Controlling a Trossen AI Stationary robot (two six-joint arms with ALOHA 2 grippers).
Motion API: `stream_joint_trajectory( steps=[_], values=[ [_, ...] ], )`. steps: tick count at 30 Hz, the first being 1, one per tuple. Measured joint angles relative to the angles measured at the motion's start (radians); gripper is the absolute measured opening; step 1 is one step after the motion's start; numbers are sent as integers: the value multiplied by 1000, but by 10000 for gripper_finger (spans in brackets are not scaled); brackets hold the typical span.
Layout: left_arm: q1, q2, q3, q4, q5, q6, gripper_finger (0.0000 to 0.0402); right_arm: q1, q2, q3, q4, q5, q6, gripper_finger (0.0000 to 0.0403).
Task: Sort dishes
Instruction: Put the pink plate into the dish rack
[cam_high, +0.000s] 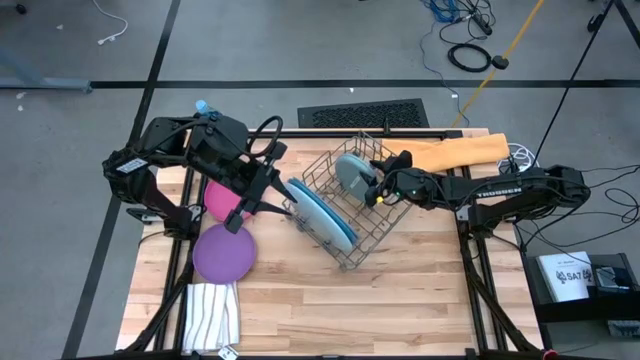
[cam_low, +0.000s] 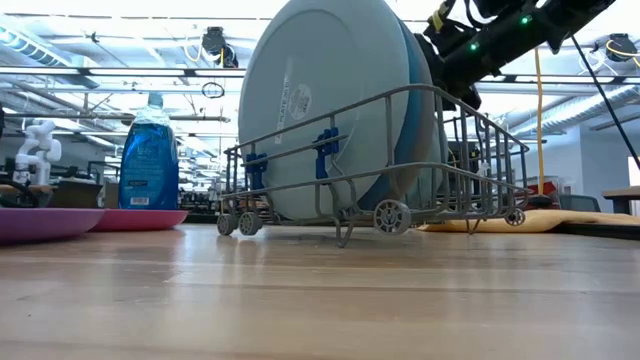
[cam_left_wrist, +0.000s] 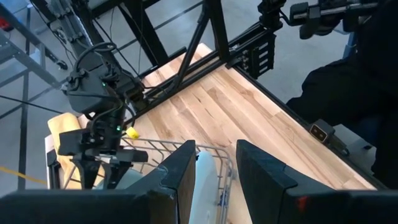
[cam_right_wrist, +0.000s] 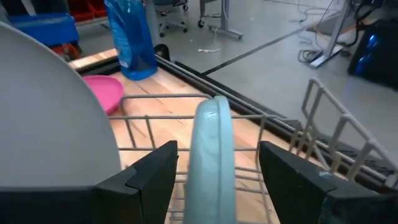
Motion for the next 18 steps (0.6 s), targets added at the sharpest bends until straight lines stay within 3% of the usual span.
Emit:
stream_joint_trajectory(
  steps=[11, 18],
  values=[
    [0, 0, 0, -1, -5, -21, 118, 12, 0, 0, -10, 54, -241, 222],
    [0, 0, 0, -1, -5, -24, 118, 12, 0, 0, 21, 53, -282, 222]
  ],
)
